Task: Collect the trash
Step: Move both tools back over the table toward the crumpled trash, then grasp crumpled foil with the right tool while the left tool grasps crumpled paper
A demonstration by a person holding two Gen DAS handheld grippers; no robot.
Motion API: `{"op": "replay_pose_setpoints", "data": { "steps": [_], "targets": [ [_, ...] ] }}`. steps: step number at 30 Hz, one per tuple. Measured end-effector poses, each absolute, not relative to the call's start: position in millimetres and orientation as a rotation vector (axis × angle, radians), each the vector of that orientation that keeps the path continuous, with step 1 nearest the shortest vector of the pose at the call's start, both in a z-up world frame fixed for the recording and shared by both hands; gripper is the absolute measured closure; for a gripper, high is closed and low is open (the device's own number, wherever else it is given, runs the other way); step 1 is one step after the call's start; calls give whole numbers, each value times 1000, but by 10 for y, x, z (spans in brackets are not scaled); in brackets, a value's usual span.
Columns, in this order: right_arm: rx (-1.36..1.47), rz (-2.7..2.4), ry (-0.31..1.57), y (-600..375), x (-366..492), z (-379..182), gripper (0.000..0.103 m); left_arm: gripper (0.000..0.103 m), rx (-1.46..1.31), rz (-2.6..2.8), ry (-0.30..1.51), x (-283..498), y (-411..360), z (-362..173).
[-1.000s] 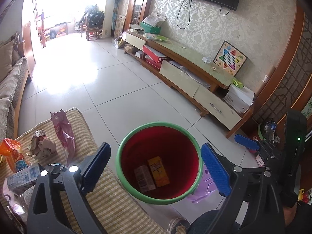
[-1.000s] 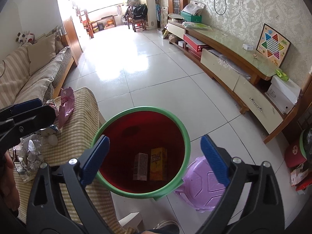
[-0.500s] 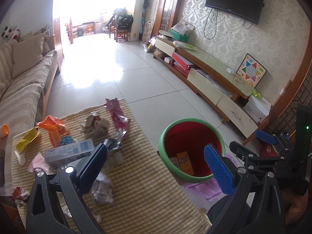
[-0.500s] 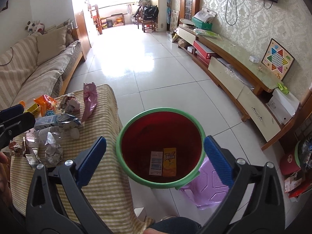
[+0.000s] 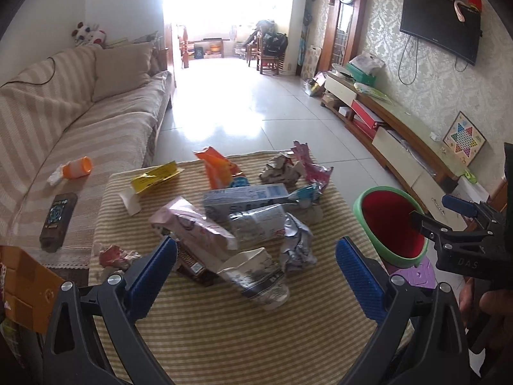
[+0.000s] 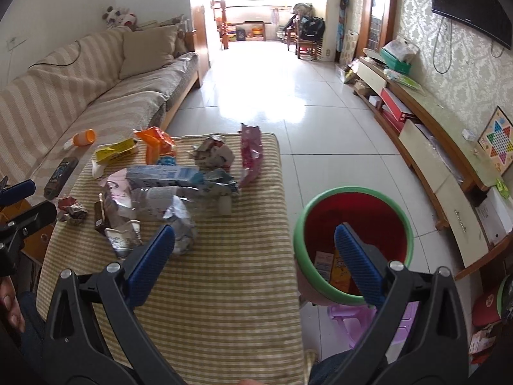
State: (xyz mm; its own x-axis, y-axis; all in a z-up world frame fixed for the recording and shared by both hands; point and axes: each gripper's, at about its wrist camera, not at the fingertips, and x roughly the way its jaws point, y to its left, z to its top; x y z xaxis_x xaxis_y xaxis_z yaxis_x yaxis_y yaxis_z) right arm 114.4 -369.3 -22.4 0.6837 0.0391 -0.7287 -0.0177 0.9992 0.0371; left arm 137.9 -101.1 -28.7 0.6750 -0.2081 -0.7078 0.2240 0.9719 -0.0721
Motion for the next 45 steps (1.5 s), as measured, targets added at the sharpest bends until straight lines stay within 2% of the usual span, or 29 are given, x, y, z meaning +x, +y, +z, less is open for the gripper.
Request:
{"op": "replay_pose_setpoints", "data": {
  "steps": [14, 23, 26, 38, 42, 45],
  "targets": [
    [-4, 137, 887, -3012, 1308, -424, 5, 9, -43, -120, 850, 1347, -35, -573],
    [29, 110, 953, -2923, 1623, -764, 5, 9, -80, -66, 918, 1730, 290, -928],
    [49, 100, 974, -2923, 1746, -875, 5, 13, -79, -49, 954, 1887, 361, -1099],
    [91, 97, 1097, -2842, 2120, -1369, 14, 15, -105, -35, 1034, 2304, 505, -1551],
    [88, 97, 1128, -2806, 2141, -1471, 22, 22, -108, -29, 1070, 2429, 527, -1699],
    [88, 97, 1141, -2801, 2146, -1510, 26, 23, -103, -17, 1083, 2470, 550, -1771]
  ]
}}
